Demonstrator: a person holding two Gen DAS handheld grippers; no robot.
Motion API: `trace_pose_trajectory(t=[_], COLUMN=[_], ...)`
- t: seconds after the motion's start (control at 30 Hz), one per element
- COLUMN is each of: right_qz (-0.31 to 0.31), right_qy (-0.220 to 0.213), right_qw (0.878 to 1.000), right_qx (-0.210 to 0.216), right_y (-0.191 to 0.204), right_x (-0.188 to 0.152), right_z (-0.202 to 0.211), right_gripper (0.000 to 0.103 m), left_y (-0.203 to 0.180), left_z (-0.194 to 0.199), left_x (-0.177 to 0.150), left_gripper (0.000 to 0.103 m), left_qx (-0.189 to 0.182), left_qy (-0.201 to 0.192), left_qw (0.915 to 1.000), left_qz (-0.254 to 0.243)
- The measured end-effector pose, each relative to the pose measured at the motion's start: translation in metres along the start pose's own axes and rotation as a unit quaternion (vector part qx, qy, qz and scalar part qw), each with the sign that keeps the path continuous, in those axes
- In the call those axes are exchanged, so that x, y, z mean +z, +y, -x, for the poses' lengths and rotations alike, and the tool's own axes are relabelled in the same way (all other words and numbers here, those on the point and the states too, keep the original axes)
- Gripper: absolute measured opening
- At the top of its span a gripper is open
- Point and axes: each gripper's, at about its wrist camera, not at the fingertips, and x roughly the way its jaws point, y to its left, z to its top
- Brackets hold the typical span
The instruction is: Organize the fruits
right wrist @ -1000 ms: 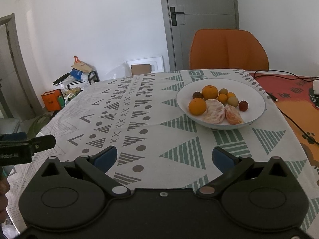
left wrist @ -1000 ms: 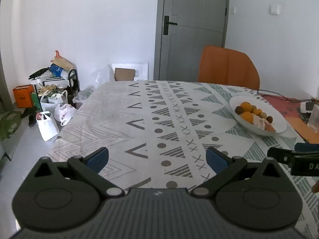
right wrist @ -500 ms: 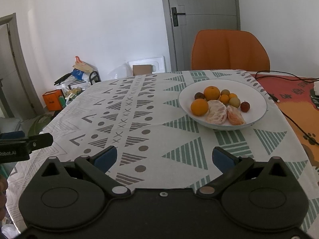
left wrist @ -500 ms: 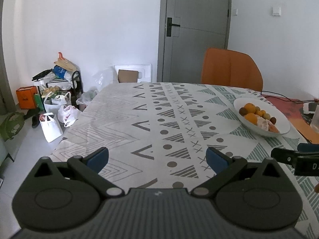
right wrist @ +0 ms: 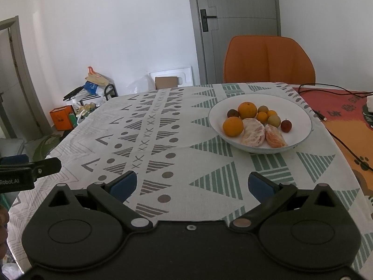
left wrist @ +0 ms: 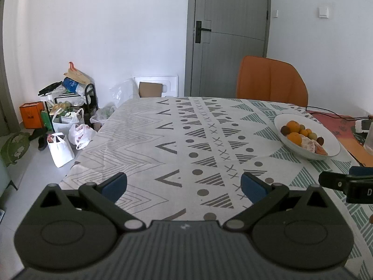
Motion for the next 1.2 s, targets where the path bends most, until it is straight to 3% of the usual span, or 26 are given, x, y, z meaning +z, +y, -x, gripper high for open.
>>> trace_pose_trajectory(t=[1.2], right_qz=[-0.002], right_qy=[0.003], right_qw=[1.0], right_qx=[0.0], right_y=[-0.0014], right_x=[-0.0015], right_z=[-0.0027], right_gripper=[0.103], left_y=[-0.0041], left_z=[-0.0013], left_x=[-0.002], left_gripper=[0.103], left_qx=[-0.019], left_qy=[0.001], left_qw=[0.9998], left_qz=[-0.006])
